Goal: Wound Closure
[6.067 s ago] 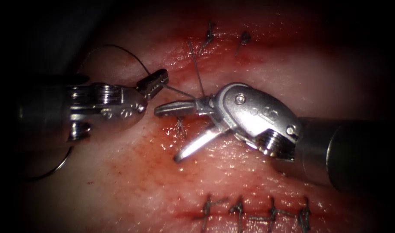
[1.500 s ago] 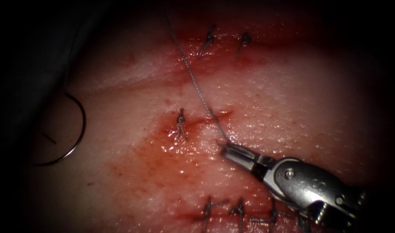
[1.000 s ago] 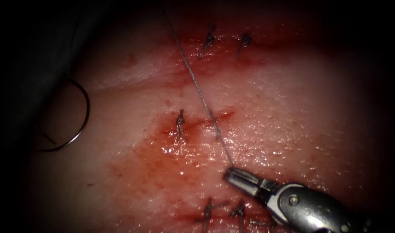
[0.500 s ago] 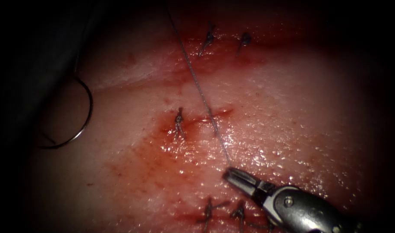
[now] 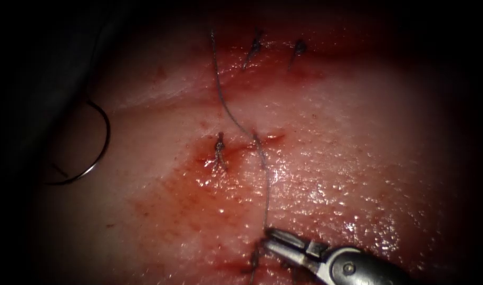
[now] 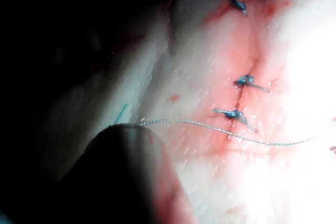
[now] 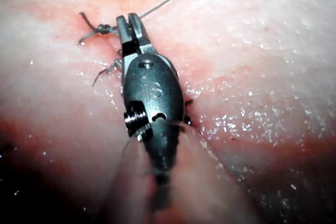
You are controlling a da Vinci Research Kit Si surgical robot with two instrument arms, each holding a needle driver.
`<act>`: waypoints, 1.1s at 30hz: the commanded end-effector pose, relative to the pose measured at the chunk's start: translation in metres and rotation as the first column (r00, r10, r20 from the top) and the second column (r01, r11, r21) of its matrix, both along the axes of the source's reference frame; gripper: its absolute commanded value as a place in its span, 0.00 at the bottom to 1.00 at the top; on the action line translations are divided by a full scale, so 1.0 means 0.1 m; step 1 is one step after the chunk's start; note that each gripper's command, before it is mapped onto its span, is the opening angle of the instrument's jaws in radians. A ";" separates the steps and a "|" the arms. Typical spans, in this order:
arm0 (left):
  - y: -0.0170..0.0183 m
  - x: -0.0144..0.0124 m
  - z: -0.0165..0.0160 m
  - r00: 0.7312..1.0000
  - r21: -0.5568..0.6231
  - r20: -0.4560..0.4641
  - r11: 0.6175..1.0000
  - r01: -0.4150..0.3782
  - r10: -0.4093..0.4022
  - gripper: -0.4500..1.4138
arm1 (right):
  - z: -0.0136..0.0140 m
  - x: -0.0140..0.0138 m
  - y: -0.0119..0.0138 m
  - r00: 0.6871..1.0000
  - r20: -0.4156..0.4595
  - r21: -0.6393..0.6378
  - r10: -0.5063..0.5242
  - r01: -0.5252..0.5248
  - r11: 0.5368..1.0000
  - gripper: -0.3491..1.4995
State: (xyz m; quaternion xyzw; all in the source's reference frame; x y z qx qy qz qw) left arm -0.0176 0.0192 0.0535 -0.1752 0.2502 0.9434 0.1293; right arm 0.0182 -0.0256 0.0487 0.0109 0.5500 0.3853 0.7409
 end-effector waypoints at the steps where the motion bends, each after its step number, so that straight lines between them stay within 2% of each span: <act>1: -0.004 -0.009 -0.004 1.000 0.002 0.005 1.000 -0.009 0.009 0.00 | 0.009 0.004 0.000 1.000 -0.003 0.002 0.003 -0.003 1.000 0.73; 2: -0.025 -0.015 -0.021 1.000 0.003 0.008 1.000 -0.021 0.021 0.00 | 0.009 0.001 0.004 1.000 -0.007 0.005 0.003 -0.003 1.000 0.82; 4: -0.043 -0.019 -0.036 0.999 0.003 0.014 0.999 -0.038 0.038 0.00 | 0.006 -0.002 0.009 1.000 -0.010 0.009 0.003 -0.003 1.000 0.88; 5: -0.066 -0.024 -0.052 0.998 0.002 0.021 0.998 -0.059 0.059 0.00 | 0.001 -0.005 0.015 1.000 -0.022 0.009 0.010 -0.009 1.000 0.93; 9: -0.106 -0.032 -0.073 0.996 -0.005 0.024 0.996 -0.090 0.090 0.00 | -0.011 -0.012 0.029 0.999 -0.046 0.023 0.001 0.000 1.000 0.93; 11: -0.126 -0.036 -0.081 0.993 -0.002 0.030 0.994 -0.110 0.110 0.00 | -0.015 -0.016 0.042 0.998 -0.066 0.036 -0.018 0.020 0.999 0.85; 12: -0.126 -0.036 -0.081 0.993 -0.002 0.030 0.994 -0.110 0.110 0.00 | -0.015 -0.016 0.042 0.998 -0.066 0.036 -0.018 0.020 0.999 0.85; 13: -0.142 -0.040 -0.085 0.990 0.000 0.034 0.991 -0.135 0.135 0.00 | -0.018 -0.020 0.056 0.994 -0.096 0.047 -0.046 0.051 0.998 0.62; 15: -0.159 -0.043 -0.087 0.988 0.001 0.045 0.989 -0.150 0.150 0.00 | -0.019 -0.022 0.073 0.992 -0.111 0.061 -0.056 0.064 0.996 0.53; 17: -0.175 -0.045 -0.086 0.986 0.008 0.045 0.987 -0.160 0.160 0.00 | -0.016 -0.022 0.089 0.990 -0.127 0.069 -0.065 0.074 0.995 0.25; 19: -0.187 -0.047 -0.084 0.984 0.010 0.045 0.985 -0.171 0.170 0.00 | -0.010 -0.020 0.100 0.990 -0.127 0.076 -0.064 0.074 0.994 0.11; 21: -0.202 -0.050 -0.080 0.983 0.023 0.046 0.984 -0.178 0.177 0.00 | 0.005 -0.012 0.119 0.988 -0.124 0.044 -0.088 0.094 0.995 0.09; 23: -0.209 -0.052 -0.079 0.982 0.026 0.049 0.983 -0.184 0.183 0.00 | 0.016 -0.004 0.130 0.985 -0.104 -0.060 -0.140 0.134 0.989 0.09; 25: -0.218 -0.054 -0.082 0.982 0.030 0.054 0.983 -0.183 0.181 0.00 | 0.034 0.010 0.145 0.972 -0.097 -0.088 -0.215 0.207 0.974 0.00; 27: -0.222 -0.056 -0.084 0.981 0.029 0.056 0.982 -0.186 0.185 0.00 | 0.042 0.016 0.153 0.965 -0.056 -0.096 -0.256 0.250 0.963 0.00; 33: -0.235 -0.060 -0.091 0.980 0.029 0.060 0.981 -0.191 0.189 0.00 | 0.057 0.030 0.169 0.960 -0.058 -0.114 -0.272 0.264 0.958 0.00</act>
